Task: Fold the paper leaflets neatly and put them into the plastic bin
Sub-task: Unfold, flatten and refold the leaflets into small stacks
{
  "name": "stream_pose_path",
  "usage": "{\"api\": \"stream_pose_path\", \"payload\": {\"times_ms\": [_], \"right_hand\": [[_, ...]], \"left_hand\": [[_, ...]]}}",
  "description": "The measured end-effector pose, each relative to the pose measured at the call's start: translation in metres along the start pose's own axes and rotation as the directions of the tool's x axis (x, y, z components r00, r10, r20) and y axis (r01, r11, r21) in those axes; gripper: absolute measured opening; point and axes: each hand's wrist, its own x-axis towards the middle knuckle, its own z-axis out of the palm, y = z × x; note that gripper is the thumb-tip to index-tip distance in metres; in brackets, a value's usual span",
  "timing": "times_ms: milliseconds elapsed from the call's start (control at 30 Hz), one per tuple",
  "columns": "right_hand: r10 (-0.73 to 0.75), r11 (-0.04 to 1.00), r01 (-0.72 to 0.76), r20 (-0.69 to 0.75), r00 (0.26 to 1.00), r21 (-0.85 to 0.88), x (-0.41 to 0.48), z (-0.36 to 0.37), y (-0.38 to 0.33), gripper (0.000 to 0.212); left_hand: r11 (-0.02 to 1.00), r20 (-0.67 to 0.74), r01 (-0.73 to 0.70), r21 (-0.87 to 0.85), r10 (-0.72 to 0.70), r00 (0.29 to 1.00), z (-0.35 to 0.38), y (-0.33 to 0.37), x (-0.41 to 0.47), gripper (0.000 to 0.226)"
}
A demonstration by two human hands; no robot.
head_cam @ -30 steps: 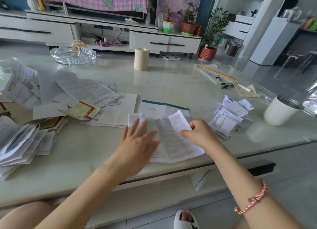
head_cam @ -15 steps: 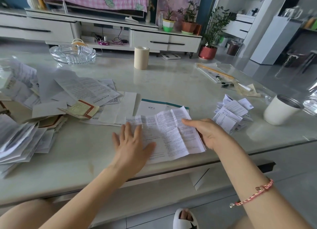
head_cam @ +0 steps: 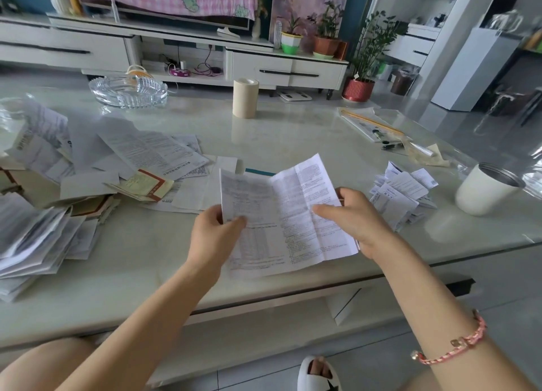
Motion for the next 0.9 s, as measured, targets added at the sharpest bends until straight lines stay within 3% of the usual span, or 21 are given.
{"api": "stream_pose_path", "payload": {"times_ms": [100,233,300,333,400,467,533,600,667,700,733,800,900], "right_hand": [[-0.070,0.979,0.049,0.102,0.992,0.196,-0.015,-0.002,-0.015,0.018],[-0.286,0.932,0.197,0.283,0.916,0.305,-0.043,0.022,-0.036,0.049],[-0.381,0.924,0.355,0.288,0.879,0.141,-0.052,0.042,-0.035,0.045],[-0.409,0.900,0.434,0.276,0.870,-0.035,-0.054,0.052,-0.031,0.043],[-0.407,0.763,0.487,0.271,0.872,-0.424,-0.052,0.067,-0.018,0.049],[-0.430,0.664,0.510,0.278,0.859,-0.547,-0.047,0.077,-0.005,0.058],[-0.455,0.770,0.502,0.211,0.865,-0.395,-0.044,0.077,-0.005,0.047],[-0.481,0.860,0.478,0.027,0.876,-0.180,-0.039,0.072,-0.011,0.041],[-0.334,0.942,0.333,-0.118,0.935,-0.029,-0.033,0.059,-0.015,0.046],[-0.192,0.975,0.198,-0.066,0.979,0.103,-0.030,0.049,-0.018,0.047],[-0.075,0.965,0.054,0.074,0.994,0.256,-0.027,0.040,-0.019,0.043],[0.016,0.902,-0.151,0.319,0.948,0.404,-0.024,0.029,-0.018,0.032],[0.007,0.910,-0.150,0.347,0.938,0.386,-0.021,0.028,-0.011,0.025]], "left_hand": [[0.951,0.165,0.162,-0.265,-0.120,0.979,-0.005,0.009,-0.003,0.017],[0.874,0.281,0.245,-0.421,-0.131,0.951,-0.006,0.014,-0.005,0.021],[0.868,0.288,0.228,-0.442,-0.103,0.952,-0.004,0.016,-0.008,0.025],[0.852,0.315,0.228,-0.471,-0.078,0.946,-0.004,0.016,-0.009,0.028],[0.785,0.449,0.287,-0.549,-0.013,0.893,-0.008,0.019,-0.012,0.052],[0.760,0.547,0.331,-0.560,0.038,0.837,-0.012,0.021,-0.012,0.077],[0.774,0.548,0.318,-0.547,0.044,0.836,-0.012,0.021,-0.011,0.066],[0.826,0.478,0.272,-0.494,-0.003,0.878,-0.011,0.020,-0.010,0.035],[0.865,0.429,0.236,-0.443,-0.026,0.903,-0.011,0.019,-0.010,0.021],[0.873,0.431,0.227,-0.432,-0.021,0.902,-0.011,0.019,-0.011,0.019],[0.881,0.437,0.217,-0.420,-0.013,0.899,-0.011,0.019,-0.011,0.018],[0.897,0.456,0.205,-0.391,-0.005,0.890,-0.012,0.019,-0.013,0.015],[0.944,0.487,0.138,-0.300,0.027,0.873,-0.013,0.018,-0.011,0.016]]}}
